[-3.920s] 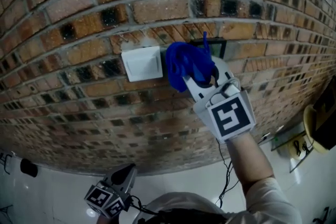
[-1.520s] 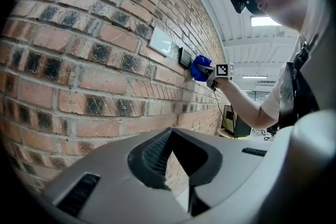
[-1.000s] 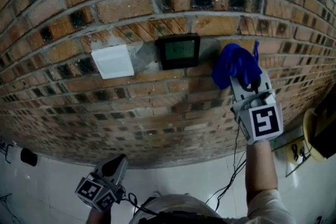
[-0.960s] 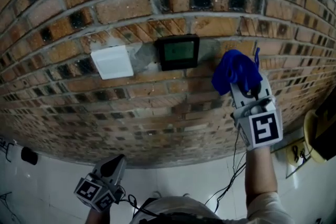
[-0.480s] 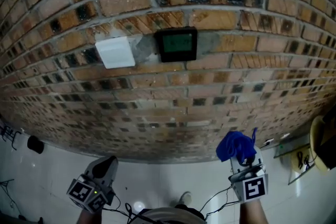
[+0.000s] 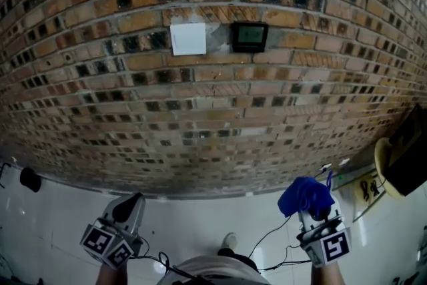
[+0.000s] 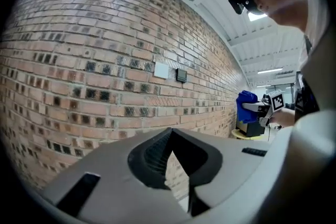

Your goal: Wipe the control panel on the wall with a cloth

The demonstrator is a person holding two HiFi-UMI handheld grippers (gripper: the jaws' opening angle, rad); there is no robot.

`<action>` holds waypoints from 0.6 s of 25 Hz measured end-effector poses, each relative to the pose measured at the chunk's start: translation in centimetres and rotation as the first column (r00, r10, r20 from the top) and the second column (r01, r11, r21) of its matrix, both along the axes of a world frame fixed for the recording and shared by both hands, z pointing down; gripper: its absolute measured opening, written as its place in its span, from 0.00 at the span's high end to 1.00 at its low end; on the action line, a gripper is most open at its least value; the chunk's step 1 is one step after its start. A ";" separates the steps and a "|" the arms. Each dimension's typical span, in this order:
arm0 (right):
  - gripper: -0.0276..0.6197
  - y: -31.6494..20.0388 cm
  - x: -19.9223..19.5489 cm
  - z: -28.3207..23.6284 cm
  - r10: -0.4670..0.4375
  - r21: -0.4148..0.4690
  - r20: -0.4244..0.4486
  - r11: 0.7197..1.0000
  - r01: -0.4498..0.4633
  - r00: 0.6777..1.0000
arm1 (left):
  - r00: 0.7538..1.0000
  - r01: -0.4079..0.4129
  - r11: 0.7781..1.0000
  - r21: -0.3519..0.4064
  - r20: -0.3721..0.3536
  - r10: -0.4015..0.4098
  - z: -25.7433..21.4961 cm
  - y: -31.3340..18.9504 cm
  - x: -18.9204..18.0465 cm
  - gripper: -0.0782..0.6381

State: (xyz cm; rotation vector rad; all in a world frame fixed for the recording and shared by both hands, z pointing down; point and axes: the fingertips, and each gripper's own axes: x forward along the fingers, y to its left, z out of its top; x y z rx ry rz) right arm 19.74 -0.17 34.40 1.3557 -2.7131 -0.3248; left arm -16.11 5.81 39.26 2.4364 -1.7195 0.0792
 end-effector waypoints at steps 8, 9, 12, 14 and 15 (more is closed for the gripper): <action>0.82 11.0 -2.7 1.8 0.018 -0.084 0.031 0.996 -0.016 0.999 | 0.999 -0.045 0.999 0.001 0.011 0.045 0.9 8.5 -2.6 0.89; 0.82 12.0 -2.7 2.0 0.021 -0.088 0.031 0.996 -0.019 0.999 | 0.999 -0.048 0.999 0.002 0.014 0.048 1.1 9.4 -2.7 0.89; 0.82 14.7 -2.6 1.9 0.038 -0.084 0.038 0.996 -0.034 0.999 | 0.999 -0.051 0.999 0.007 -0.001 0.051 1.6 11.7 -3.0 0.89; 0.82 15.8 -2.5 1.1 0.045 -0.043 0.024 0.998 -0.044 0.999 | 0.998 -0.056 0.998 0.020 -0.006 0.056 1.3 12.8 -3.0 0.89; 0.82 16.2 -2.6 0.7 0.045 -0.024 0.016 0.999 -0.045 0.999 | 0.998 -0.059 0.998 0.027 -0.006 0.059 1.1 13.3 -3.0 0.89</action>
